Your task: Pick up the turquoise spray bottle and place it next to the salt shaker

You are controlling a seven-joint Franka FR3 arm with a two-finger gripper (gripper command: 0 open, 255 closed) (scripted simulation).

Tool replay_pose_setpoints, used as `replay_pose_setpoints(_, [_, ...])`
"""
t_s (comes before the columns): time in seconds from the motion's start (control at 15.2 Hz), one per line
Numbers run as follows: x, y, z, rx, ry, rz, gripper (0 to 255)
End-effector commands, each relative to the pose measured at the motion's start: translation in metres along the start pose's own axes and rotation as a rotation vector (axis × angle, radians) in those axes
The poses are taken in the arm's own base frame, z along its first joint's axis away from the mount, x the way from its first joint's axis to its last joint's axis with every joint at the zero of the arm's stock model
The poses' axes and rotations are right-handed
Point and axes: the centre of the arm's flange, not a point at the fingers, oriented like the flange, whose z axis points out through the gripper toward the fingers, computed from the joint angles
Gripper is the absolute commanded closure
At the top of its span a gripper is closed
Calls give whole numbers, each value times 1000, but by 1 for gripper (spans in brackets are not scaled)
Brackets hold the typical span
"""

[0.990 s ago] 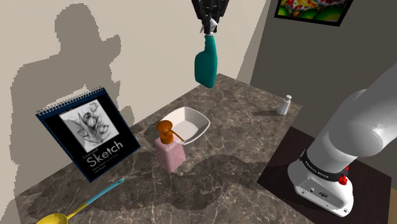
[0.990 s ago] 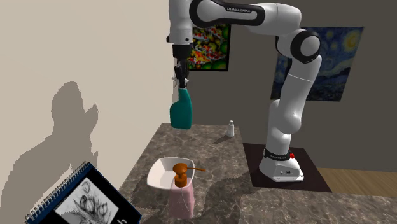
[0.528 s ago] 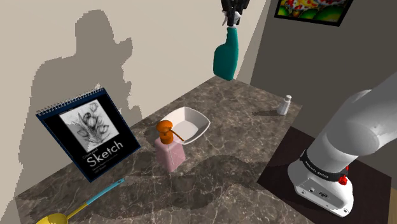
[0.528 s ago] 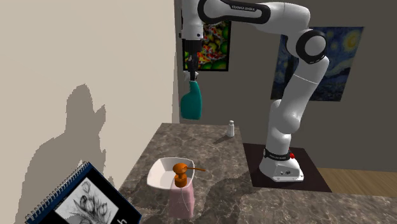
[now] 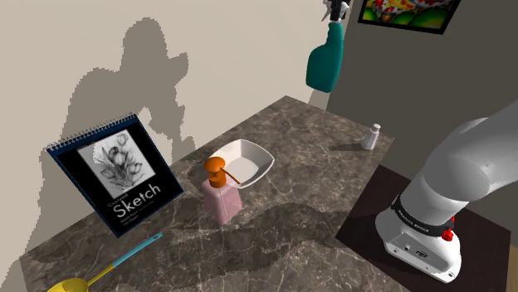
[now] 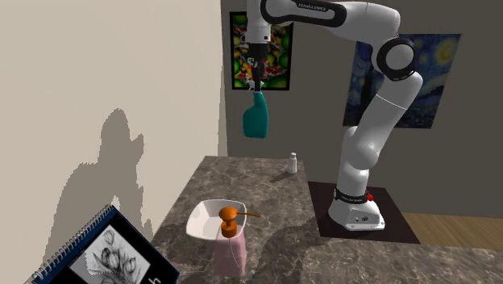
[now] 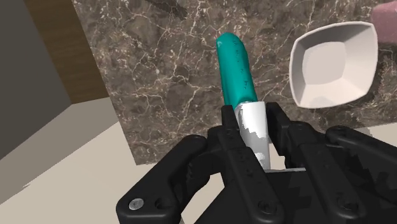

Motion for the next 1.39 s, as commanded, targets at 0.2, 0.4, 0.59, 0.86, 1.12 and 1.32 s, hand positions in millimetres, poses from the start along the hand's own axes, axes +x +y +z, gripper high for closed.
replay_pose_setpoints(0.2, [-20, 65, -12, 0, 0, -1, 255])
replay_pose_setpoints(0.4, [-32, 103, -19, 0, 0, -1, 255])
replay_pose_setpoints(0.59, [-43, 140, -27, 0, 0, -1, 255])
replay_pose_setpoints(0.86, [-58, 189, -37, 0, 0, -1, 255])
replay_pose_setpoints(1.12, [-64, 208, -31, 0, 0, -1, 255])
replay_pose_setpoints(1.32, [-64, 208, -15, 0, 0, -1, 255])
